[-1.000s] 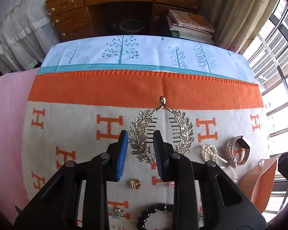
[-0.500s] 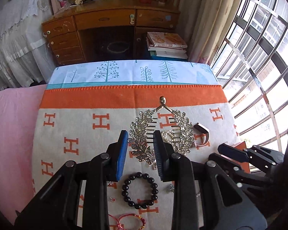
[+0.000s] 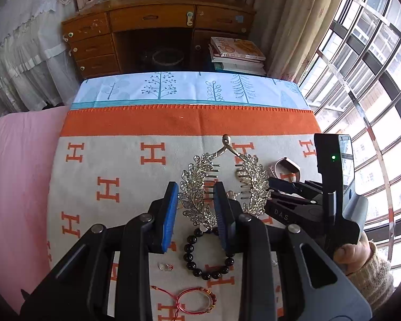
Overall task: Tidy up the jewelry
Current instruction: 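Carry the pearl necklace in the right tool while the left tool carries the comb to the pink tray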
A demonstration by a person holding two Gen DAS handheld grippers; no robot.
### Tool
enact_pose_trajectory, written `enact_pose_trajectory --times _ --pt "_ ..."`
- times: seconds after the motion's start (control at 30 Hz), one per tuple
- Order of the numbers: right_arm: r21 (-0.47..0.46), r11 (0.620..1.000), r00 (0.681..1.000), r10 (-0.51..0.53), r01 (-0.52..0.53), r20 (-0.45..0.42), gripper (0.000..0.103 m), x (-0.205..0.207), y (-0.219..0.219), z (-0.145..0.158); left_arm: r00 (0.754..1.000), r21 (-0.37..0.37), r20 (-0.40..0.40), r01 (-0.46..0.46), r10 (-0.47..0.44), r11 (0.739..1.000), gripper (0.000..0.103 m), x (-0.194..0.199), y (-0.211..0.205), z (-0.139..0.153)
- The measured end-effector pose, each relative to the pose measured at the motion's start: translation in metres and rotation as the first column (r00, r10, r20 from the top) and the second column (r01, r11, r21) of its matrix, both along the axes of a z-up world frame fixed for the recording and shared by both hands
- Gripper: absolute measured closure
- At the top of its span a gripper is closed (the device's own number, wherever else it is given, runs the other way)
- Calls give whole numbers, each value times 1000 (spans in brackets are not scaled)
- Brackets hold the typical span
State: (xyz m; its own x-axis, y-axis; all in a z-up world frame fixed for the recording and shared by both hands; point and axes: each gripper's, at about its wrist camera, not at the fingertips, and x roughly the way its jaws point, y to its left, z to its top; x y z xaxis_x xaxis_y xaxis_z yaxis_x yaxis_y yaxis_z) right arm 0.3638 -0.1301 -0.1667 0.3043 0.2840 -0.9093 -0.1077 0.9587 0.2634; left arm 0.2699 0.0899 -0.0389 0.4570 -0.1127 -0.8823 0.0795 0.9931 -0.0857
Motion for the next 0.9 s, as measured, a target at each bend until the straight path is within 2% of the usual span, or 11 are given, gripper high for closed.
enact_pose_trajectory --times 0.13,0.4,0.5,0.63,0.67,0.8,0.9 --pt "-59 998 1000 27 -27 0 72 20 12 -17 1000 -5 -23 -5 5 1000 79 4 8 -9" --pt "-170 978 991 128 -122 25 73 26 44 -16 999 -8 -50 -1 1 1000 79 13 13 -25" --pt "-209 966 987 158 -151 17 79 27 53 -22 999 -9 -53 -2 1 1000 79 16 13 -28" --pt "-233 959 985 173 -163 24 87 28 58 -26 998 -11 -60 -5 5 1000 79 20 15 -32" --pt "-240 957 984 175 -163 31 94 28 59 -26 998 -11 -61 -7 6 1000 79 21 16 -33" --pt "-253 954 983 176 -158 49 98 25 60 -24 998 -15 -66 -8 7 1000 79 21 18 -36" --pt "-207 969 985 155 -136 77 98 19 50 -10 998 -17 -65 -9 8 1000 79 21 19 -35"
